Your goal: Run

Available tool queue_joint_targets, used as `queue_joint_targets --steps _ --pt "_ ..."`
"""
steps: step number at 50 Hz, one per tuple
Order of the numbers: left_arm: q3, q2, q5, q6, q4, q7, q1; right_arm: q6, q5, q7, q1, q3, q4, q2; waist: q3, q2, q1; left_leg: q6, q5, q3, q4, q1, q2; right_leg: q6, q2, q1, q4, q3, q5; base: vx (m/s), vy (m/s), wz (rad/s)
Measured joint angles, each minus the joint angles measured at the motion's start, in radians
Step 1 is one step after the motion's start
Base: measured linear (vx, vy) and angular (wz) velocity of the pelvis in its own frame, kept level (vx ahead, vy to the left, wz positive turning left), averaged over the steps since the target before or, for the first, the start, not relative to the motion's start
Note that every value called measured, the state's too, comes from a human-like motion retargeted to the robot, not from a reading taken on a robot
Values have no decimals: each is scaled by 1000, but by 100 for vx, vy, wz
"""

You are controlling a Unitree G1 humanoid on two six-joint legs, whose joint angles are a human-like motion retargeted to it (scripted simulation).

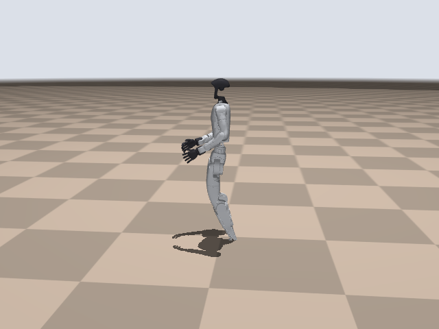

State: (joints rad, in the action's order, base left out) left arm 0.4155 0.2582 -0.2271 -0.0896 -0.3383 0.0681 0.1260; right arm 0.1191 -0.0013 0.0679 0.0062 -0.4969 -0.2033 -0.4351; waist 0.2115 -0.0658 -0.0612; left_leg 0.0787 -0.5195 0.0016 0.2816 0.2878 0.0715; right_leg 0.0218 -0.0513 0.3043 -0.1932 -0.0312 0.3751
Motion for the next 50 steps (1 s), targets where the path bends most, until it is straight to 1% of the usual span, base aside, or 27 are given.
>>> queue_joint_targets --steps 2,5,8,11,12,13,14,16,17,18,21,22,23,24,26,29,31,33,34,36,37,38,42,43,45,48,50 --pt "-4 8 -22 -20 -20 3 -37 16 25 11 -32 3 -13 -8 53 -6 -9 2 -84 -10 101 2 -6 -3 -13 22 -62 5 66 8 1 21" --pt "-8 7 -37 -35 -39 3 -67 26 45 21 -56 7 -28 -4 118 -16 -20 -1 -163 -14 245 -13 -23 -7 -33 30 -156 13 120 1 0 6" --pt "-13 6 -42 -43 -46 3 -82 32 56 30 -67 12 -34 1 151 -30 -28 -6 -217 -16 349 -39 -43 -10 -55 16 -229 21 156 0 0 0" --pt "-18 6 -46 -50 -46 5 -88 36 63 38 -71 18 -36 5 161 -44 -30 -9 -251 -19 416 -69 -60 -12 -72 -7 -278 26 180 0 0 0" --pt "-20 7 -48 -51 -45 5 -92 37 66 40 -74 22 -36 4 145 -47 -27 -9 -252 -20 416 -90 -60 -13 -73 -24 -270 26 178 7 0 -3" --pt "-24 10 -52 -53 -43 3 -104 39 71 41 -84 28 -36 1 96 -47 -19 -5 -241 -23 384 -135 -53 -12 -68 -58 -220 24 160 8 0 -4" --pt "-24 11 -51 -54 -42 2 -102 40 72 43 -82 29 -35 2 86 -50 -17 -6 -243 -24 393 -151 -56 -11 -71 -69 -219 25 157 0 0 0" --pt "-22 12 -49 -58 -37 3 -89 42 70 47 -67 29 -33 3 100 -58 -18 -11 -260 -24 443 -156 -70 -11 -82 -71 -259 31 169 -3 0 2" --pt "-22 14 -49 -59 -32 3 -87 43 70 49 -65 31 -30 1 93 -59 -15 -11 -261 -25 444 -165 -70 -10 -83 -77 -255 31 169 7 0 -2" --pt "-26 20 -50 -59 -24 0 -92 44 71 50 -69 36 -24 -5 61 -54 -7 -7 -249 -26 409 -185 -58 -9 -73 -89 -209 27 157 7 0 -4" --pt "-22 26 -45 -62 -12 -1 -74 48 62 54 -50 34 -18 -8 75 -65 -5 -11 -270 -27 468 -192 -76 -8 -88 -92 -251 35 169 -2 0 1" --pt "-23 30 -43 -62 -6 -4 -72 49 59 55 -48 35 -13 -12 70 -66 -2 -10 -271 -27 469 -198 -75 -7 -87 -95 -249 36 171 7 0 -4" --pt "-26 36 -43 -60 5 -8 -76 49 56 55 -52 40 -6 -19 44 -58 7 -6 -259 -27 433 -212 -61 -5 -75 -103 -204 32 161 8 0 -5" --pt "-24 40 -41 -60 10 -10 -72 50 53 55 -48 39 -2 -23 42 -59 10 -6 -261 -27 441 -217 -63 -4 -76 -104 -206 34 161 0 0 0" --pt "-20 45 -35 -63 19 -14 -58 55 44 55 -38 34 6 -27 59 -70 12 -10 -279 -27 491 -217 -80 -5 -90 -104 -249 41 175 0 0 0" --pt "-23 59 -29 -60 48 -28 -54 59 33 49 -53 35 36 -43 24 -63 30 -5 -271 -26 468 -248 -65 0 -76 -123 -209 40 170 5 0 -4" --pt "-18 62 -23 -63 58 -33 -37 66 26 46 -57 28 55 -41 39 -77 36 -10 -290 -27 522 -251 -82 -1 -91 -126 -255 46 187 0 0 0" --pt "-26 71 -25 -61 82 -45 -36 67 24 38 -83 28 86 -47 7 -67 53 -5 -281 -25 505 -289 -64 2 -75 -152 -225 43 186 9 1 -7" --pt "-26 73 -26 -61 90 -49 -29 69 22 35 -88 25 97 -46 3 -69 58 -5 -284 -25 520 -299 -66 2 -77 -160 -233 45 190 6 2 -5" --pt "-22 73 -28 -64 99 -54 -8 77 15 30 -90 16 116 -42 18 -84 67 -8 -303 -26 580 -306 -82 1 -91 -170 -289 51 214 0 0 0" --pt "-24 75 -32 -65 109 -58 -1 79 14 26 -96 14 128 -44 14 -84 74 -7 -306 -25 595 -320 -80 0 -89 -183 -306 52 226 10 3 -8" --pt "-31 79 -39 -64 123 -65 1 79 15 22 -111 16 142 -49 -7 -73 85 -2 -298 -22 589 -349 -63 2 -73 -209 -302 49 233 11 4 -9" --pt "-39 84 -56 -70 144 -67 42 89 6 14 -115 2 179 -47 -2 -82 111 -2 -323 -17 695 -392 -69 -1 -75 -265 -430 59 302 8 6 -4" --pt "-46 88 -67 -70 152 -68 41 89 7 11 -123 4 191 -51 -17 -67 120 3 -320 -11 702 -420 -50 0 -56 -297 -456 59 325 14 7 -2" --pt "-47 85 -76 -73 158 -64 50 92 6 10 -114 -3 204 -46 -17 -61 126 9 -339 -3 758 -447 -45 -1 -44 -341 -548 65 376 12 8 4" --pt "-38 80 -101 -83 171 -40 21 94 18 18 -100 -1 225 -42 -64 -5 122 37 -352 26 808 -558 6 -3 22 -496 -727 69 466 13 9 18" --pt "-20 70 -114 -94 183 -15 -5 98 29 31 -71 -5 232 -35 -82 31 96 58 -353 50 828 -615 38 -4 83 -598 -871 78 498 15 8 36"
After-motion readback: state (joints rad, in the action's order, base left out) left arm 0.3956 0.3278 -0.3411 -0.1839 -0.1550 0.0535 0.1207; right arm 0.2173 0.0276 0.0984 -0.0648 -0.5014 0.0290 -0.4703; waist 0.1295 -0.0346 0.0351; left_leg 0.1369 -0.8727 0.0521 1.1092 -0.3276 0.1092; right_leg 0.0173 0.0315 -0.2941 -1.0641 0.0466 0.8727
